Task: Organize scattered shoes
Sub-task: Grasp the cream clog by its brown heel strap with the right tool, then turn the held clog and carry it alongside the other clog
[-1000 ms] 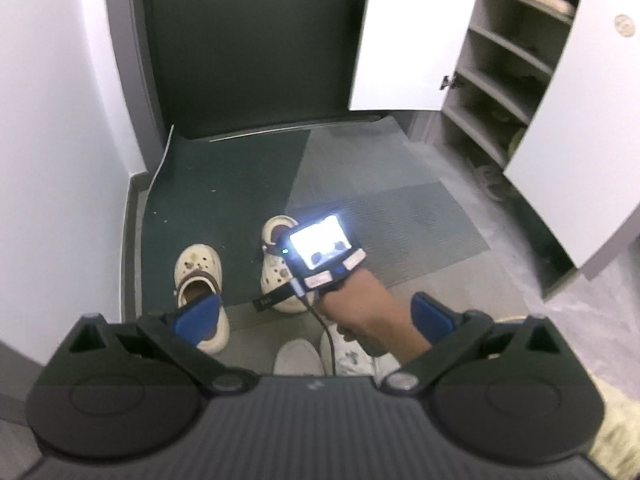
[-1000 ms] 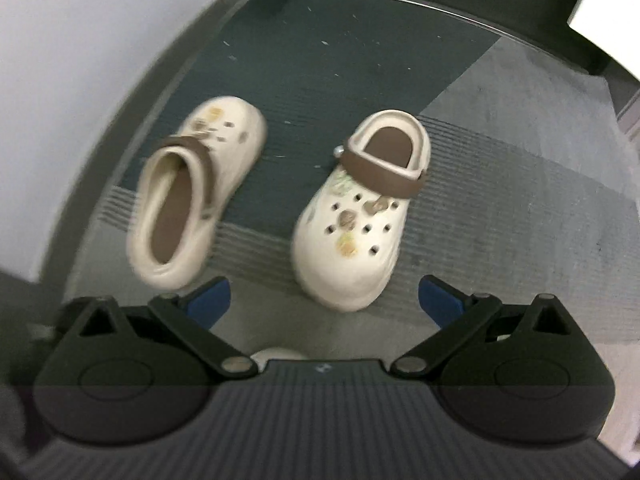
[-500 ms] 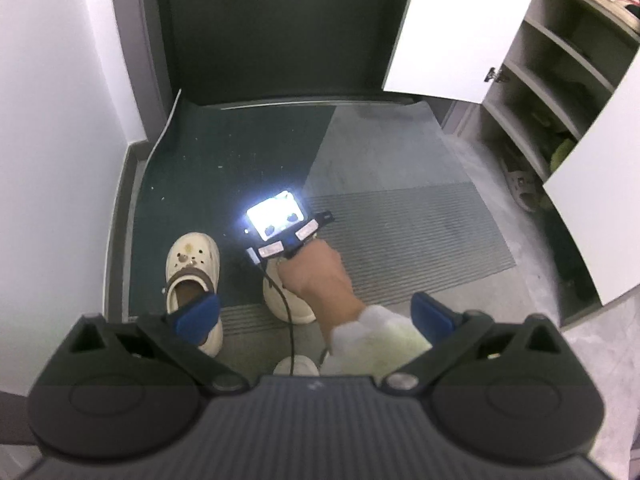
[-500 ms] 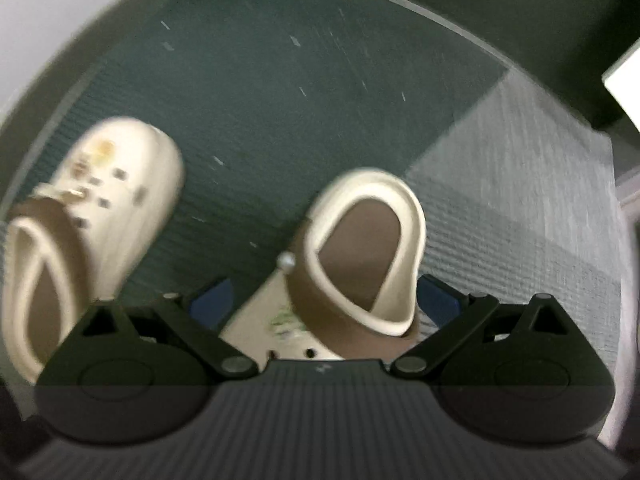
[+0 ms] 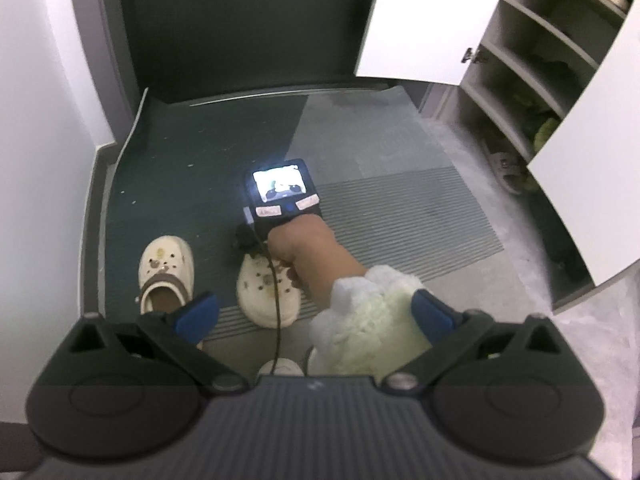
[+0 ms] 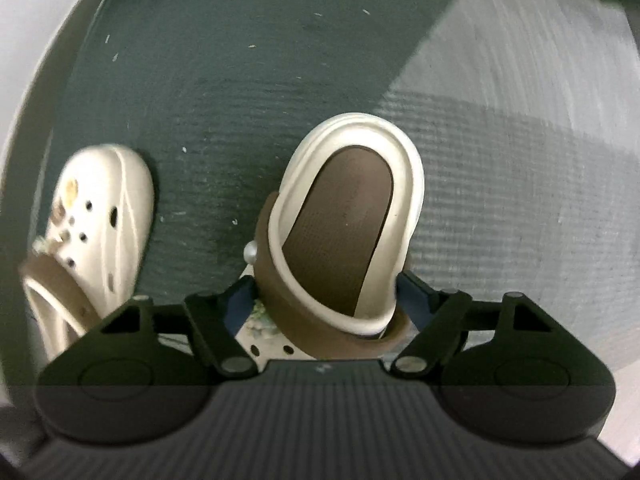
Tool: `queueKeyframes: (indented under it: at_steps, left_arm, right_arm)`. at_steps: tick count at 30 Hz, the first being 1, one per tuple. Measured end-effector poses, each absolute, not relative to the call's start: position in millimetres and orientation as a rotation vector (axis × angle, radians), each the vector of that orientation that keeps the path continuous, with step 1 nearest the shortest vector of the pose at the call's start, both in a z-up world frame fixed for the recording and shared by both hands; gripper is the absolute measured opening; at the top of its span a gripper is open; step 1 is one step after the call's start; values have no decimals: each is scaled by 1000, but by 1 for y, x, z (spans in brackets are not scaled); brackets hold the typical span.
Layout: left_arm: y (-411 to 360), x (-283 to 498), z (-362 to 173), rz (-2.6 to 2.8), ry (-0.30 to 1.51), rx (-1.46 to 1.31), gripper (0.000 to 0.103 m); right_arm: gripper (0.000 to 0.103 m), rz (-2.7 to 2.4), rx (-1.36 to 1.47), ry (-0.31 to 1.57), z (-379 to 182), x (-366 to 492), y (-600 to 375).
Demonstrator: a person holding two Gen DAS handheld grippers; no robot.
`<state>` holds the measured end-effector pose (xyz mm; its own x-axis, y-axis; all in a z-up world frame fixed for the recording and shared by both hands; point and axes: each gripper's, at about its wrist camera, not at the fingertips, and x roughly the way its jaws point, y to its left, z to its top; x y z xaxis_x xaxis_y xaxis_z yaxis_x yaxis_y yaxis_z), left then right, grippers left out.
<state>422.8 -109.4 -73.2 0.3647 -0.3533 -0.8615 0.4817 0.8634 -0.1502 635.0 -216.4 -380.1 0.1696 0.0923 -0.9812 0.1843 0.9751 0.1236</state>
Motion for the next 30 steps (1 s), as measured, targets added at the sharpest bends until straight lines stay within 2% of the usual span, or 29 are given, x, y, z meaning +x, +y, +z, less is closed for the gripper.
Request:
queueKeyframes:
  at_steps: [7,10,13,17,20,23,24,27,30]
  left_arm:
    - [-113,420,-75,-558,1089,114,103]
    - [-114,419,-75,-559,1092,103,103]
    - [-116,418,-76,-534,1088,133,103]
    - [-116,420,-79,-529,1124,113,103]
    - [-116,415,-76,-531,1113,111,103]
    - [-119,404,-72,-551,1071,133,103]
    - [-120,400,-71,-557,1058,144,103]
    - [-125,393,-71,-568,1056,166,103]
    - [-127,393,-74,-550,1068,173,103]
  right_arm:
    - [80,-130,606,1345,-377,604,-243]
    - [82,-145,656,1348,-375,596,-241]
    - [79,-90,654,1329,-365,591,-235]
    - [80,28,601,1273,-347,590,-229]
    - [83,170,330,1222,-331,592,-214]
    - [85,427,-48,1185,-325,580,-188]
    - [86,506,-253,1143,-326,568,-175]
    - [89,639,-686,1056,-345,540,-147]
    - [88,732,-1000,1038,-375,521,-125]
